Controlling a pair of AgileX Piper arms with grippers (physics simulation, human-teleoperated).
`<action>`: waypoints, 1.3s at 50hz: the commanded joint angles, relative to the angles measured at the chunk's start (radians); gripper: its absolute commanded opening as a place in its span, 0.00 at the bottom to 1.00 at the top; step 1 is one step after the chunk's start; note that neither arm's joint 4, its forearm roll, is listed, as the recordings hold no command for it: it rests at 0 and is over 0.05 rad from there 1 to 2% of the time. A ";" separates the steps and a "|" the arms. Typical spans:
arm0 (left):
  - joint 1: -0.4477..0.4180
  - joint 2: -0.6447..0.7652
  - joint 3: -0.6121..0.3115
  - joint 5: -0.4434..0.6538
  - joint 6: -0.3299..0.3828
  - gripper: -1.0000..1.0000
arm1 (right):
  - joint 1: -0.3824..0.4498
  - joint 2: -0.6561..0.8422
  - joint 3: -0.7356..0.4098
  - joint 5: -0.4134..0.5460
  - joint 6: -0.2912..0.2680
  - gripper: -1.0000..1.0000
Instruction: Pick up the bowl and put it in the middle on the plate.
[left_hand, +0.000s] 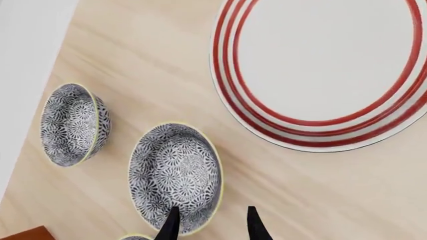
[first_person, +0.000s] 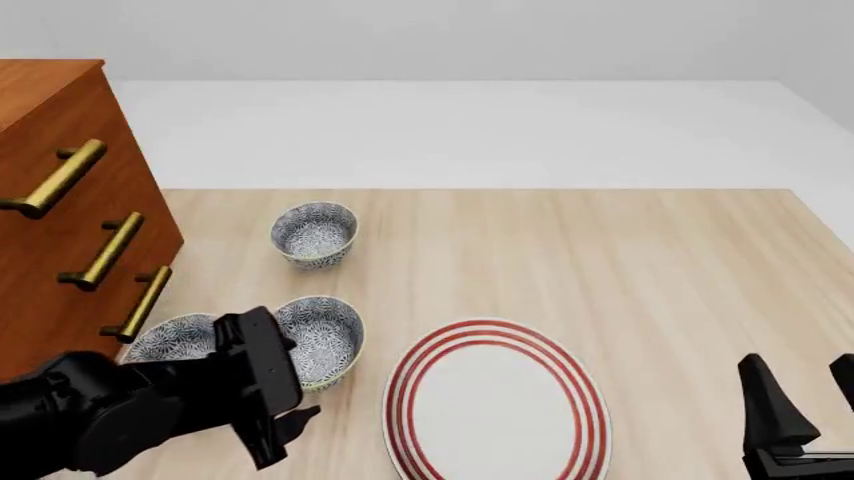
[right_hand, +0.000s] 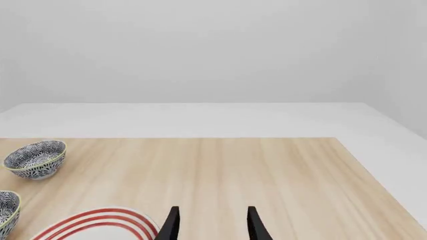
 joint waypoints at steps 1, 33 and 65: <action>0.019 0.073 -0.006 -0.051 0.022 1.00 | 0.000 -0.001 0.000 0.000 -0.001 1.00; 0.012 0.197 0.006 -0.135 0.036 1.00 | 0.000 0.000 0.000 0.000 0.000 1.00; 0.068 0.273 0.003 -0.183 0.088 1.00 | 0.000 0.000 0.000 0.000 0.000 1.00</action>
